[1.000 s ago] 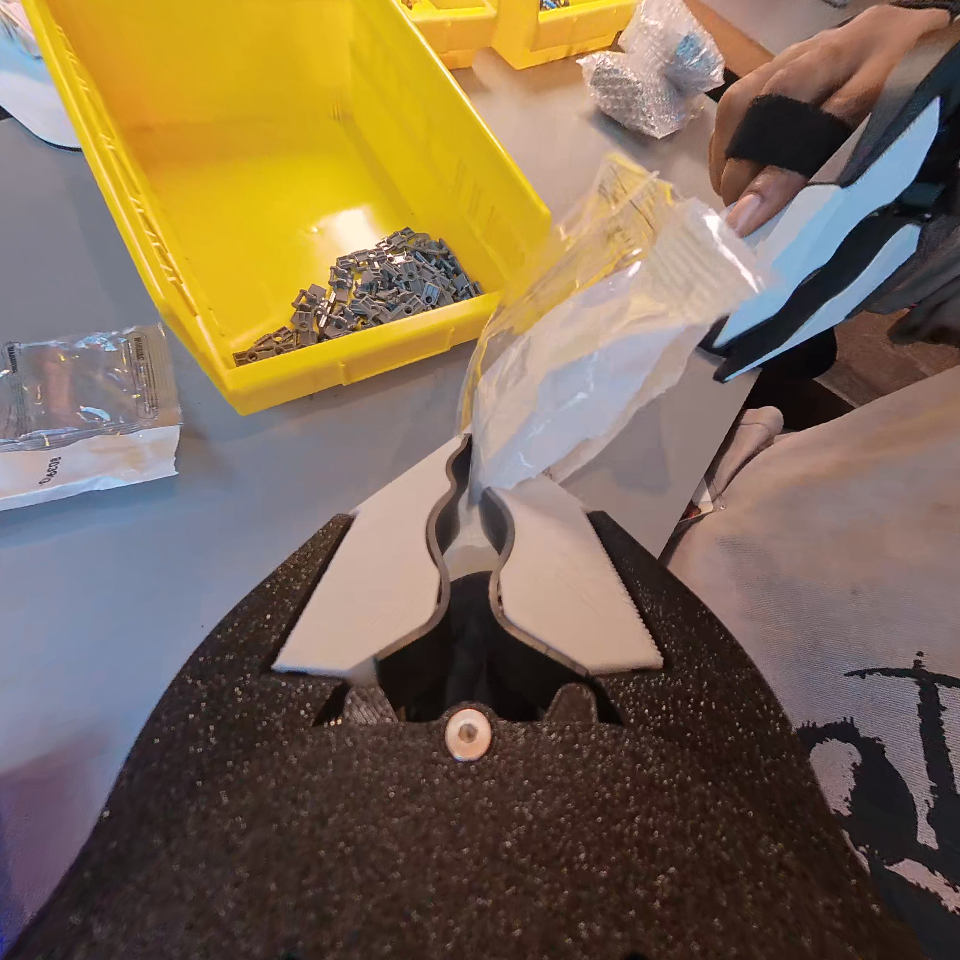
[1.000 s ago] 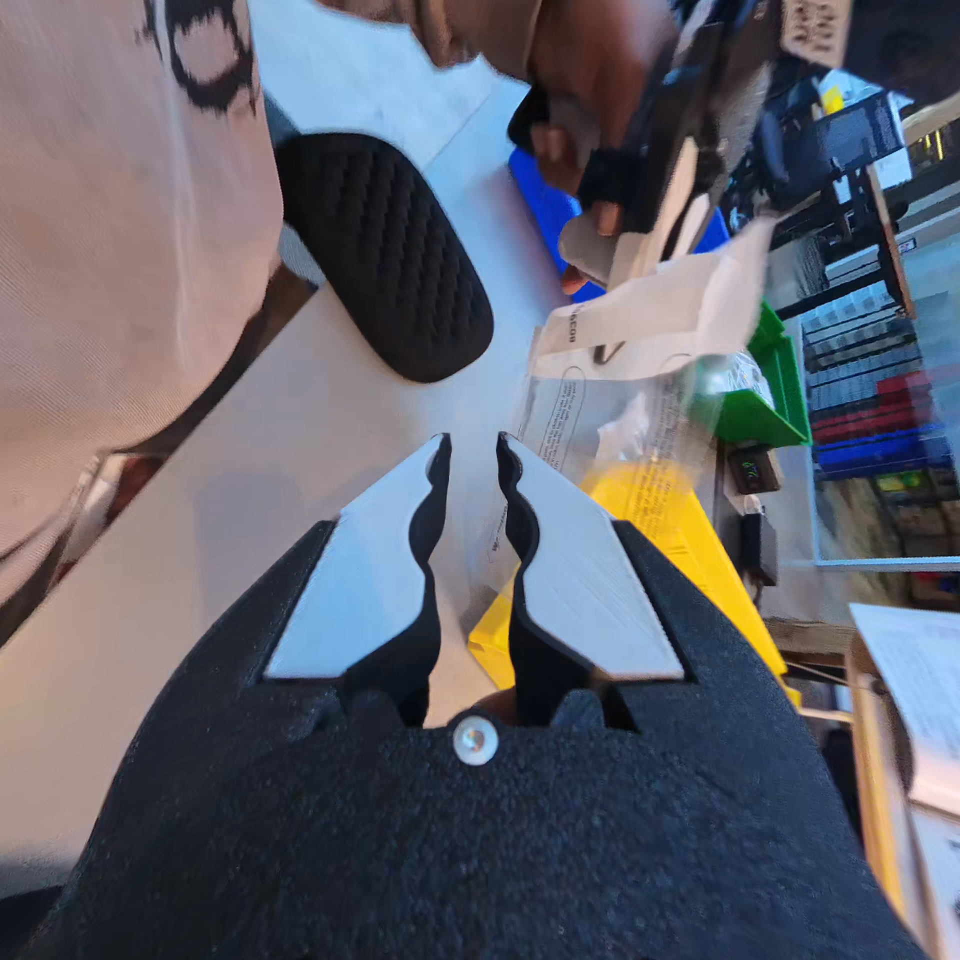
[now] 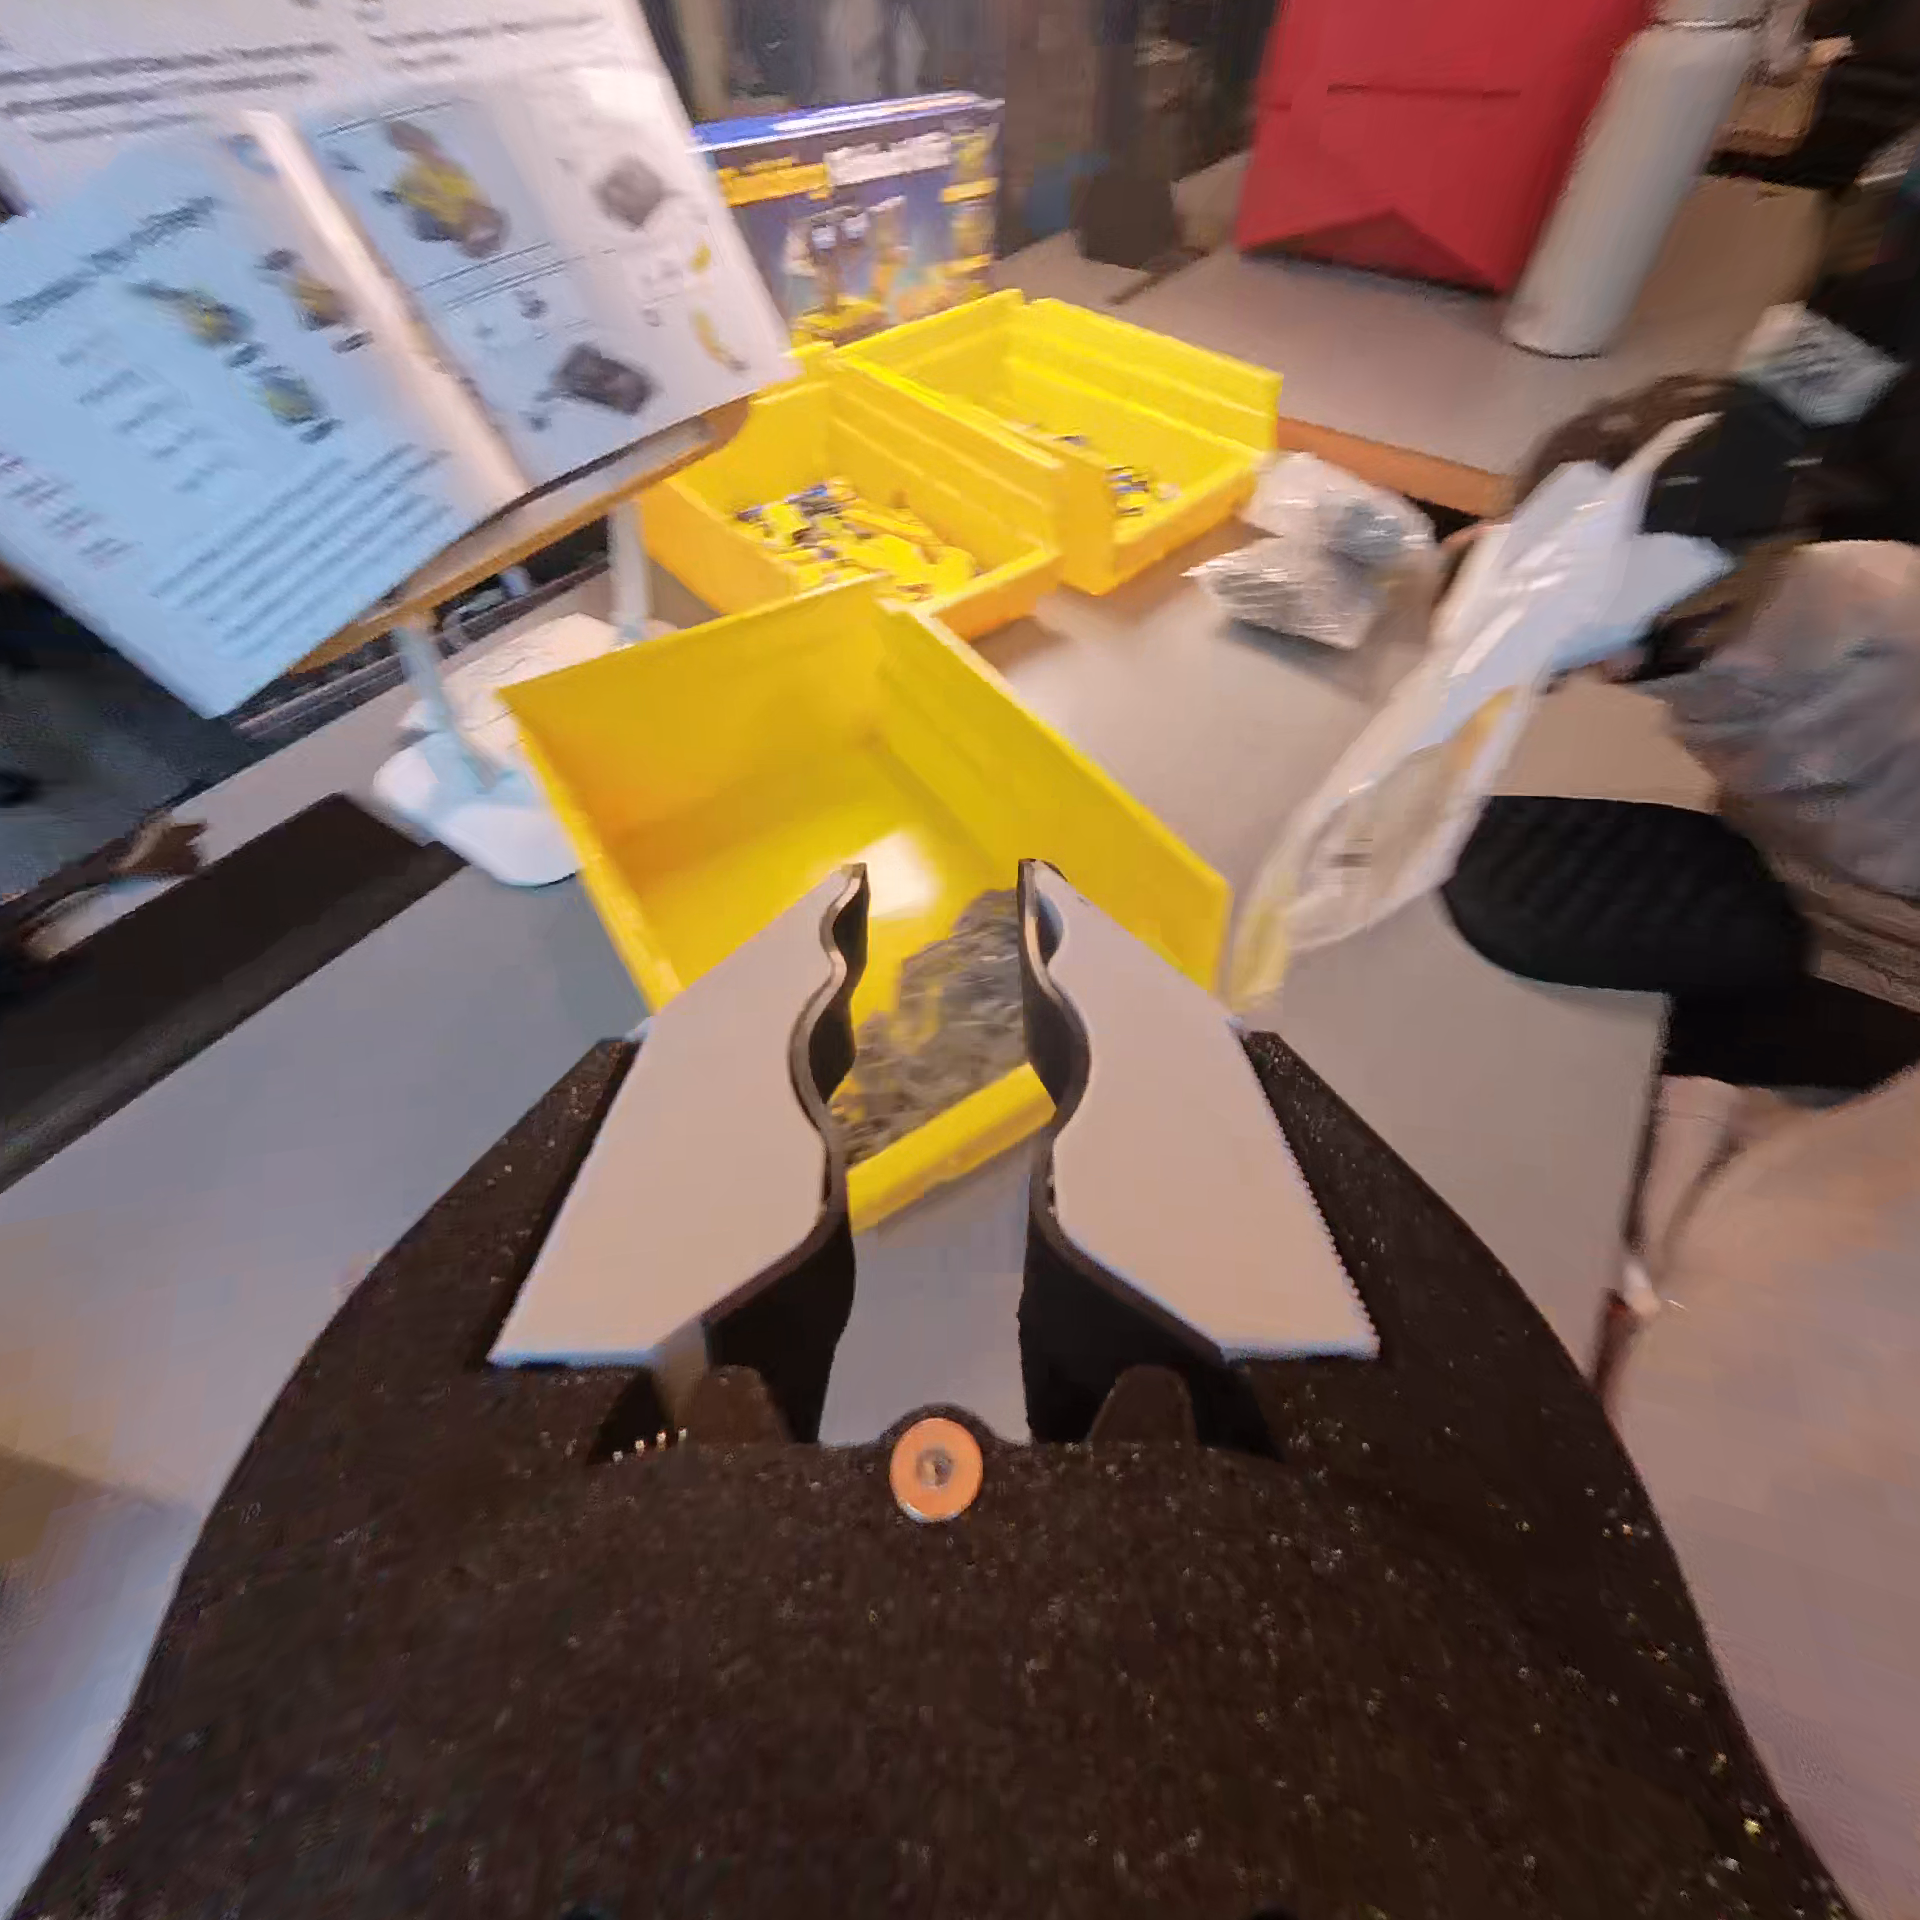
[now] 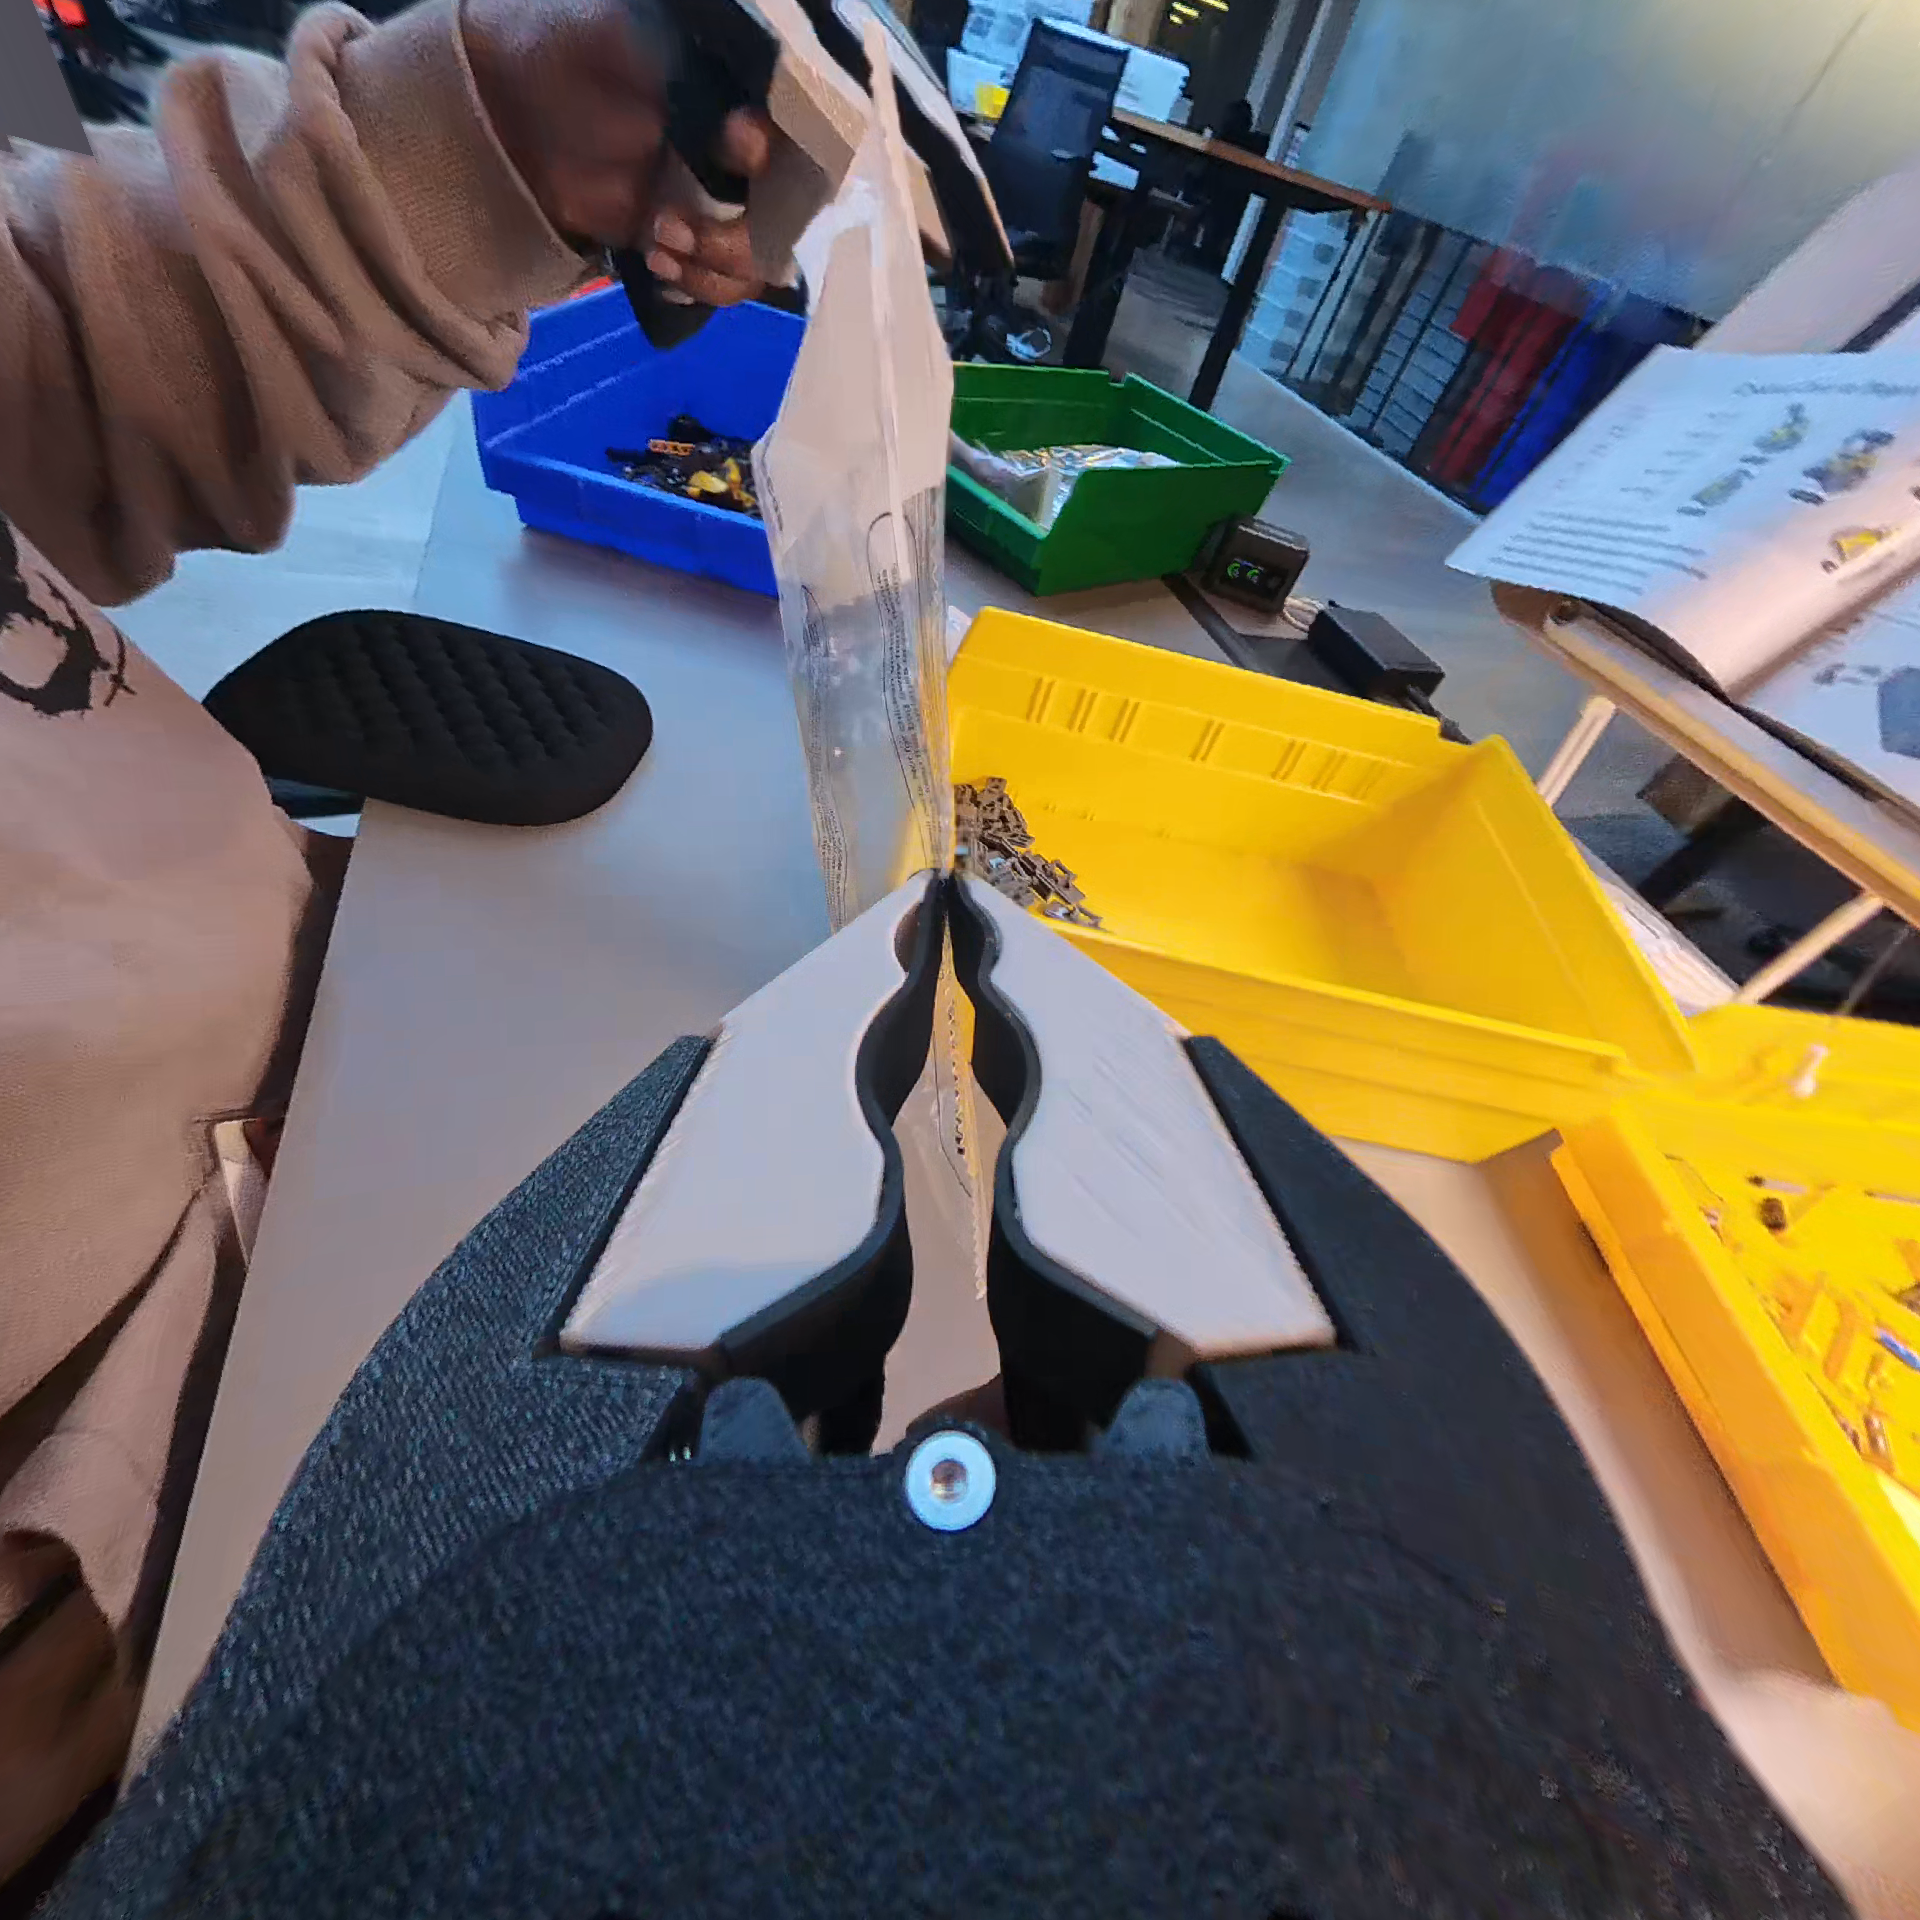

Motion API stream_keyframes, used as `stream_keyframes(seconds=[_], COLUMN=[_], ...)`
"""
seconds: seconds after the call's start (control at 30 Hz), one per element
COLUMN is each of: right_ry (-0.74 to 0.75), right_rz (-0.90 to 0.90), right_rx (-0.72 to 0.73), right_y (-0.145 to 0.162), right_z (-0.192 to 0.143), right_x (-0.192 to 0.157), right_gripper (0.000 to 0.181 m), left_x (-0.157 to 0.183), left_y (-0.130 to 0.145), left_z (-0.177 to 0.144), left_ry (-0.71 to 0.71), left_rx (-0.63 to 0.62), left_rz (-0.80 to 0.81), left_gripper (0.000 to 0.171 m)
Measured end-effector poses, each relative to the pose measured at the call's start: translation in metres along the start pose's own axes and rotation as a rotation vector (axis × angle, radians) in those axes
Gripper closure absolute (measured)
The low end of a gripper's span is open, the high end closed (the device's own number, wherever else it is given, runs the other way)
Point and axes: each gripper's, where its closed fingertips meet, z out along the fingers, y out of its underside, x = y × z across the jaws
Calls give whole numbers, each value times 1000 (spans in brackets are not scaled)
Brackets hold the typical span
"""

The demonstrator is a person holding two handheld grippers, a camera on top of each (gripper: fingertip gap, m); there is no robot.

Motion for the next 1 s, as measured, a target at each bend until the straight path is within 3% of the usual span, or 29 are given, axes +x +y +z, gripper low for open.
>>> stream_keyframes(seconds=[0.07,0.13,0.23,0.37,0.47,0.53,0.6,0.8,1.0], right_ry=[31,57,90,130,156,166,176,143,66], right_rz=[35,63,96,119,136,146,159,226,279], right_rx=[-5,-22,-45,-77,-96,-96,-97,-53,30], right_y=[5,12,21,32,41,45,50,59,48], right_z=[-11,-19,-27,-34,-42,-49,-55,-58,-45], right_x=[9,16,22,28,33,35,36,34,23], right_gripper=[181,181,181,181,181,181,181,181,181], left_x=[-52,-87,-103,-115,-115,-128,-123,-115,-144], left_y=[23,49,78,110,127,136,139,112,65], left_z=[11,32,78,135,158,158,150,116,57], left_ry=[-117,-128,-18,-13,3,-76,-57,-68,-184], left_rx=[-89,-175,-286,-478,-634,-731,-770,-668,-608], left_rz=[-71,-184,-357,-377,-323,-176,-138,-142,-120], left_gripper=[134,122,115,109,150,166,168,169,169])
